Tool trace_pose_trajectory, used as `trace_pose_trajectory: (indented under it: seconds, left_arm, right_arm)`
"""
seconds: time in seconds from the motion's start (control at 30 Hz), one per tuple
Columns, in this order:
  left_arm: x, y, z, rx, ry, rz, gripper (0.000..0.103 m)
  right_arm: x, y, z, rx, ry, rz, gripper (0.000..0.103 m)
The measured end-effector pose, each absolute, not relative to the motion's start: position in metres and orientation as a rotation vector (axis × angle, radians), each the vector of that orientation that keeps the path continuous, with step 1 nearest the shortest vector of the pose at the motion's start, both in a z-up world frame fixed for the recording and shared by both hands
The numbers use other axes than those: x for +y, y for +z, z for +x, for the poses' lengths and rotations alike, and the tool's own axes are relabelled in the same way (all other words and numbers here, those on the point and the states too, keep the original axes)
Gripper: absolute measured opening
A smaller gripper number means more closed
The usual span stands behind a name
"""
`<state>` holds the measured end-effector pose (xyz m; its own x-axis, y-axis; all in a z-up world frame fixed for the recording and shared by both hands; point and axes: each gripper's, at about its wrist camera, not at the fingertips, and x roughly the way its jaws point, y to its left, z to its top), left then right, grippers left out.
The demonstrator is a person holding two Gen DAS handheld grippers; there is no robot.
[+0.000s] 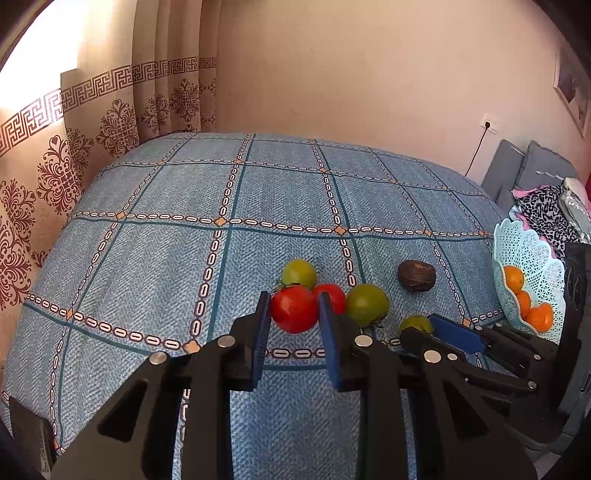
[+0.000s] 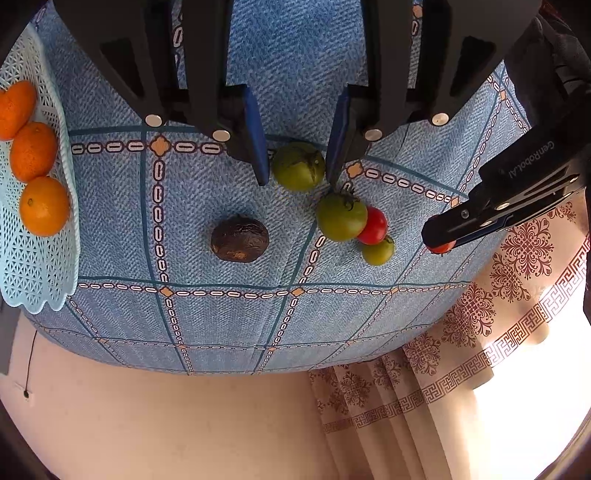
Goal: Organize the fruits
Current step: 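Grasp the large green tomato with the right tool while the left tool holds the red tomato, then carry the green tomato into the basket and open the right tool while the left tool carries its tomato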
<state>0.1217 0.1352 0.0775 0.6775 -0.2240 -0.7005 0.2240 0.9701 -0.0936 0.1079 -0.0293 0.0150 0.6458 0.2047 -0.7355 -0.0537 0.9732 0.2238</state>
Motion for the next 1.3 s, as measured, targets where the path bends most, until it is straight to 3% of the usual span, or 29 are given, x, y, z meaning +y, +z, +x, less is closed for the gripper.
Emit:
trace_pose_trajectory:
  seconds: [0.33,0.5,0.8,0.9,1.07,1.13,1.2,1.3]
  left_arm:
    - [0.137,0.080,0.121,0.786,-0.247,-0.009,0.027]
    - [0.136,0.081,0.121,0.785,-0.251,-0.008,0.027]
    - [0.134,0.082,0.120,0.785,-0.261,-0.011,0.027]
    - [0.134,0.082,0.120,0.782,-0.264,-0.010,0.027]
    - [0.136,0.082,0.121,0.780,-0.262,-0.015,0.027]
    - [0.136,0.082,0.120,0.779,-0.263,-0.016,0.027]
    - [0.136,0.082,0.120,0.777,-0.263,-0.015,0.027]
    - [0.136,0.083,0.119,0.773,-0.268,-0.017,0.027]
  right_arm:
    - [-0.020,0.007,0.113,0.863,0.145,0.146,0.037]
    - [-0.022,0.009,0.110,0.859,0.151,0.146,0.032]
    - [-0.022,0.022,0.099,0.826,0.156,0.145,0.032]
    - [-0.022,0.017,0.100,0.840,0.145,0.134,0.038]
    - [-0.020,0.008,0.104,0.872,0.145,0.131,0.038]
    - [-0.019,0.008,0.103,0.867,0.143,0.129,0.037]
    - [-0.020,0.008,0.102,0.865,0.141,0.127,0.029]
    - [-0.019,0.010,0.098,0.856,0.148,0.115,0.029]
